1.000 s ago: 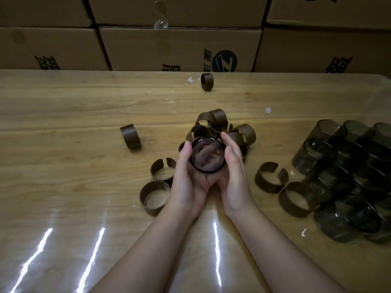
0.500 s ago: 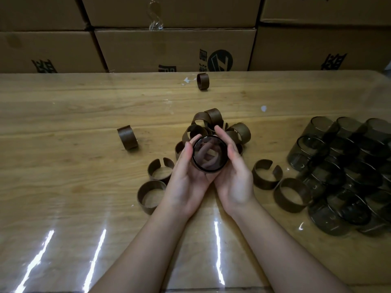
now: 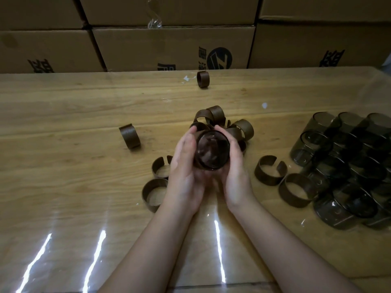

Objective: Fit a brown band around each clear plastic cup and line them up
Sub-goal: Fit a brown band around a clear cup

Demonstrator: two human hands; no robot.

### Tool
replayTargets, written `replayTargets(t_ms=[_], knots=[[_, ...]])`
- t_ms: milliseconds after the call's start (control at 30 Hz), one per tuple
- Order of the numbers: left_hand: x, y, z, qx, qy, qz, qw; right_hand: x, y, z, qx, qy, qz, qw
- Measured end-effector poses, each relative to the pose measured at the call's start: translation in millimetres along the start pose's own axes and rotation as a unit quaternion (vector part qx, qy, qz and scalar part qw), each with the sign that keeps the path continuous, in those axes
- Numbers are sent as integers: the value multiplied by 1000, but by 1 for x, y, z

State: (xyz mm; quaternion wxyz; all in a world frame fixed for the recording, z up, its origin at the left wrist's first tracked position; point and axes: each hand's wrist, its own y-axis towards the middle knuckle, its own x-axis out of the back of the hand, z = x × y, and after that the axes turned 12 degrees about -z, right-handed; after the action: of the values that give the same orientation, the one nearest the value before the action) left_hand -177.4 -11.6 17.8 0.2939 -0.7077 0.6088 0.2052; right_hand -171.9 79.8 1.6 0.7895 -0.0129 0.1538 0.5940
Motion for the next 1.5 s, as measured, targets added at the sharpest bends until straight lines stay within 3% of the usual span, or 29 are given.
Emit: replayTargets(t_ms=[167, 233, 300, 400, 533, 633, 700, 833, 967, 1500], knots=[[3, -5, -7, -150, 215, -30, 964, 6, -2, 2, 202, -169, -6, 965], [1, -8, -3, -180, 245, -23, 952, 7, -1, 2, 230, -210, -4, 950], [0, -9, -1, -178, 226, -27, 957, 5, -1, 2, 204, -168, -18, 964], [0, -11, -1, -221, 226, -2, 949, 6, 3, 3, 109, -10, -37, 993], [0, -15, -1, -271, 293, 44, 916, 9, 6, 10, -46, 155, 5, 987], [0, -16, -3, -353, 370, 35, 859, 9, 6, 12, -62, 146, 45, 986], [-1, -17, -5, -384, 373, 30, 844, 8, 5, 12, -53, 97, 72, 991], [1, -15, -12, -281, 263, 22, 923, 3, -3, 10, -41, 31, 91, 995], [6, -9, -19, -173, 188, 2, 967, -1, -9, 10, -24, 14, 98, 995], [1, -7, -26, -133, 169, -16, 976, 1, -7, 18, -7, -44, 124, 991]])
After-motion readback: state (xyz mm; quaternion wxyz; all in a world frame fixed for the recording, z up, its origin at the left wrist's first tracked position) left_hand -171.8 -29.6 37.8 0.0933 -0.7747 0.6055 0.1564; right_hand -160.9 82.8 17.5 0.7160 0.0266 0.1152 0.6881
